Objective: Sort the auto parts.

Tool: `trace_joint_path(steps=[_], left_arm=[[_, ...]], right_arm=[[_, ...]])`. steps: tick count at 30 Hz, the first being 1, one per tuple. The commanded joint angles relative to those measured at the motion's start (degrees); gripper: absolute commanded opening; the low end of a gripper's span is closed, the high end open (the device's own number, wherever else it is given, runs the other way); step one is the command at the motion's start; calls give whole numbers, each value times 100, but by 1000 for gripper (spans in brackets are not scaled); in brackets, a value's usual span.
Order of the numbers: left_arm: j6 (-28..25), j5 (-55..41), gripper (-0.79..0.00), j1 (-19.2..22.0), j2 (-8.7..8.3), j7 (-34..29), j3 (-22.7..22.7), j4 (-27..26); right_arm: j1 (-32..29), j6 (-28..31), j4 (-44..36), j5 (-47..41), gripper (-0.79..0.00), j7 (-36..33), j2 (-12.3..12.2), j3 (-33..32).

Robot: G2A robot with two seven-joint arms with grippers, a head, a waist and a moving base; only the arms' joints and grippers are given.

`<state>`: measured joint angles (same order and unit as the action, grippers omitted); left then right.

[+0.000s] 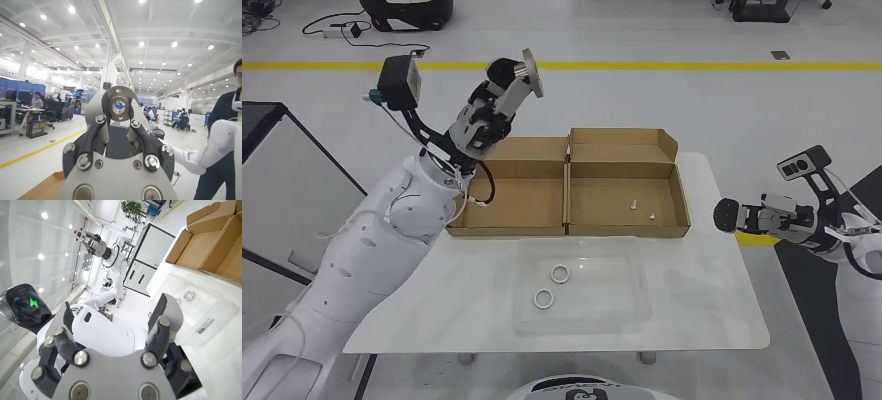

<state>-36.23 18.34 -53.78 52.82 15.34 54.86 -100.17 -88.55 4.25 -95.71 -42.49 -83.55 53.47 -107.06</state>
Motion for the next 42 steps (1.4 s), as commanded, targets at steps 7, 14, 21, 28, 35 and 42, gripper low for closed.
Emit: trace_joint_path(steps=[7, 14, 21, 28, 35, 42], left_arm=[[-59, 912, -785, -229, 26, -340, 175, 477], [-120, 1502, -785, -474, 10, -651, 407, 612], [-183, 2443, -785, -453, 13, -1104, 496, 749], [-97, 2766, -785, -280, 107, -1405, 324, 991], [332, 2931, -785, 72, 302, -1505, -25, 1365], [444, 3626, -785, 438, 480, -1466, -388, 2059]], right_arm=[[0, 0, 0, 0, 0, 0, 0, 0], [0, 0, 0, 0, 0, 0, 0, 0], [0, 0, 0, 0, 0, 0, 0, 0], [0, 0, 0, 0, 0, 0, 0, 0], [0, 0, 0, 0, 0, 0, 0, 0], [0, 0, 0, 0, 0, 0, 0, 0]])
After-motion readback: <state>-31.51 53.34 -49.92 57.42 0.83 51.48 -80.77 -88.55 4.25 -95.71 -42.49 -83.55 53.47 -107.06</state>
